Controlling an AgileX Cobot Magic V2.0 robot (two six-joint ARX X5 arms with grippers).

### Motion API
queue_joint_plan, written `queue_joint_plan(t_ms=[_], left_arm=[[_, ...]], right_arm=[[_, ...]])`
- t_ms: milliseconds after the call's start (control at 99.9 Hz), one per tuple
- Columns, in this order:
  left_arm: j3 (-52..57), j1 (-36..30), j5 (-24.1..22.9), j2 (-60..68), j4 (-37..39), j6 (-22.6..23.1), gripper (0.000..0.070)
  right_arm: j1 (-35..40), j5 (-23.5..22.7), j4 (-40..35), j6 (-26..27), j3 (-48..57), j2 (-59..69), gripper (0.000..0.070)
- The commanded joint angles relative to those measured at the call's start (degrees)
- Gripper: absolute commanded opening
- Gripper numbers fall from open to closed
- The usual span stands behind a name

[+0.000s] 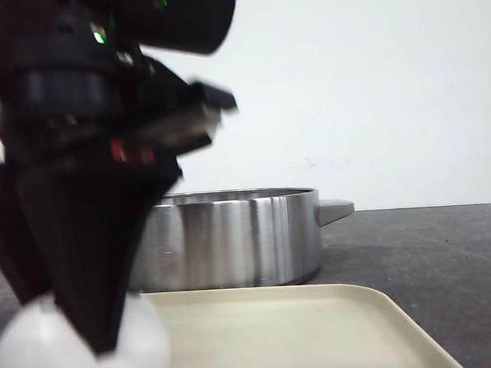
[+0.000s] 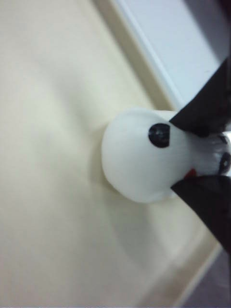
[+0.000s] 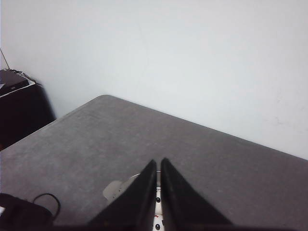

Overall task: Steam buns
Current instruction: 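Lower the left gripper onto the last panda bun and grasp it, then carry the last bun with the left gripper into the pot and release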

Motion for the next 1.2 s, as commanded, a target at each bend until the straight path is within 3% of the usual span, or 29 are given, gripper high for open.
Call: queue_joint_plan(t_ms=[0, 120, 190, 250, 401, 751, 1112, 1192], left_arm=[[4.8, -0.6, 0.1, -3.0, 0.1, 1.2, 0.0], [13.0, -0.6, -1.0, -7.5, -1.7, 0.6, 0.0], [18.7, -0.1, -4.6, -8.4, -2.9, 0.7, 0.0002], [23.4, 1.3, -6.9, -8.3, -4.7, 2.3, 0.0002], [30.6, 6.7, -7.1, -6.1, -6.2, 6.4, 0.0002], [31.8, 20.0, -9.2, 8.0, -4.2, 15.9, 0.0002], [31.9, 24.7, -9.6, 23.0, 0.7, 17.5, 0.0004], [31.9, 24.7, -9.6, 24.5, 1.3, 17.5, 0.0067]], right_arm=[[0.5, 0.1, 0.4, -0.1, 1.0, 0.5, 0.0006], [0.5, 0.1, 0.5, -0.1, 1.0, 0.5, 0.0006], [0.5, 0.1, 0.5, -0.1, 1.0, 0.5, 0.0006], [0.5, 0.1, 0.5, -0.1, 1.0, 0.5, 0.0006], [0.5, 0.1, 0.5, -0.1, 1.0, 0.5, 0.0006], [0.5, 0.1, 0.4, 1.0, 1.0, 0.9, 0.0006], [0.5, 0.3, -2.6, 3.3, 1.0, 0.9, 0.0006], [0.5, 0.5, -3.4, 4.0, 1.0, 0.8, 0.0006]])
